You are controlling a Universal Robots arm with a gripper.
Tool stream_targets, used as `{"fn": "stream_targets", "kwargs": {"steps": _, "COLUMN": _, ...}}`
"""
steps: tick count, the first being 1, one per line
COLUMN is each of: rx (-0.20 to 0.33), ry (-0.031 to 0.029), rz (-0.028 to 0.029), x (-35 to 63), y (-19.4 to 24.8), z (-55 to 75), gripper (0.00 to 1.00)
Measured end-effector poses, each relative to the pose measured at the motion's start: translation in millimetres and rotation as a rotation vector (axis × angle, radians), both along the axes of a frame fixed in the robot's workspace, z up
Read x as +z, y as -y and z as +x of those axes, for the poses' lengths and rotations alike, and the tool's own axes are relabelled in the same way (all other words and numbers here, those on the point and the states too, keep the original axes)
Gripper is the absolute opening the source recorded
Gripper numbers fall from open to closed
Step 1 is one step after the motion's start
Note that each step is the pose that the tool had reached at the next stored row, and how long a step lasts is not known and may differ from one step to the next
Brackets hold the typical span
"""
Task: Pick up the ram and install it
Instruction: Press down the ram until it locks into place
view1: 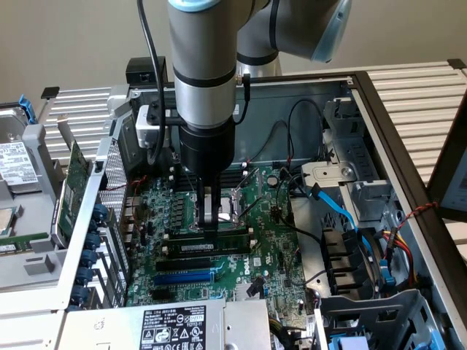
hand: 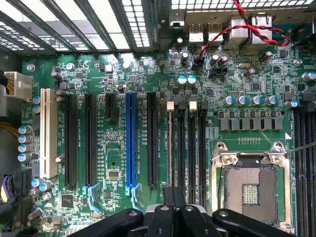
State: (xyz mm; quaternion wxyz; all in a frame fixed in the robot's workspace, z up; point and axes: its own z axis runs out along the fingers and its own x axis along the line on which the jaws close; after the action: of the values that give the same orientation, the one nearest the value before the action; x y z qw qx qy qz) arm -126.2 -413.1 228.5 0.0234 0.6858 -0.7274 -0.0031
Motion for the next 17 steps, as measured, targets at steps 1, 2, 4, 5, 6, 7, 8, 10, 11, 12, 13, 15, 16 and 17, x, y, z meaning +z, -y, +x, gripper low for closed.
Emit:
{"fn": "stream_targets", "kwargs": {"steps": 1, "rx": 0.0, "ry": 0.0001, "rz": 0.0001, "x": -0.3, "y": 0.0, "z": 0.0, "gripper": 0.1}}
{"fn": "stream_targets", "kwargs": {"steps": 2, "rx": 0.0, "ry": 0.0002, "rz": 0.0002, "x": -0.7, "y": -0.1, "z": 0.0, "gripper": 0.1}}
{"fn": "stream_targets", "kwargs": {"steps": 4, "rx": 0.0, "ry": 0.0004, "rz": 0.0008, "x": -1.7, "y": -0.1, "z": -0.1, "gripper": 0.1}}
{"fn": "stream_targets", "kwargs": {"steps": 5, "rx": 0.0, "ry": 0.0003, "rz": 0.0006, "x": -1.9, "y": -0.1, "z": -0.1, "gripper": 0.1}}
{"fn": "stream_targets", "kwargs": {"steps": 6, "rx": 0.0, "ry": 0.0002, "rz": 0.0002, "x": -2.1, "y": 0.0, "z": -0.1, "gripper": 0.1}}
{"fn": "stream_targets", "kwargs": {"steps": 7, "rx": 0.0, "ry": 0.0001, "rz": 0.0002, "x": -2.1, "y": 0.0, "z": -0.2, "gripper": 0.1}}
{"fn": "stream_targets", "kwargs": {"steps": 8, "rx": 0.0, "ry": 0.0001, "rz": 0.0001, "x": -2.1, "y": 0.0, "z": -0.2, "gripper": 0.1}}
{"fn": "stream_targets", "kwargs": {"steps": 10, "rx": 0.0, "ry": 0.0, "rz": 0.0006, "x": -1.7, "y": -0.1, "z": -0.2, "gripper": 0.1}}
{"fn": "stream_targets", "kwargs": {"steps": 11, "rx": 0.0, "ry": 0.0003, "rz": 0.0011, "x": -1.2, "y": -0.2, "z": -0.2, "gripper": 0.1}}
{"fn": "stream_targets", "kwargs": {"steps": 12, "rx": 0.0, "ry": 0.0001, "rz": 0.0017, "x": -0.2, "y": -0.2, "z": -0.2, "gripper": 0.1}}
{"fn": "stream_targets", "kwargs": {"steps": 13, "rx": 0.0, "ry": 0.0001, "rz": 0.0012, "x": 1.6, "y": -0.2, "z": -0.3, "gripper": 0.1}}
{"fn": "stream_targets", "kwargs": {"steps": 15, "rx": 0.0, "ry": -0.0001, "rz": 0.0006, "x": 7.0, "y": 0.0, "z": -0.3, "gripper": 0.1}}
{"fn": "stream_targets", "kwargs": {"steps": 16, "rx": 0.0, "ry": -0.0002, "rz": 0.0005, "x": 10.1, "y": 0.0, "z": -0.2, "gripper": 0.1}}
{"fn": "stream_targets", "kwargs": {"steps": 17, "rx": 0.0, "ry": -0.0001, "rz": 0.0004, "x": 13.7, "y": 0.1, "z": -0.3, "gripper": 0.1}}
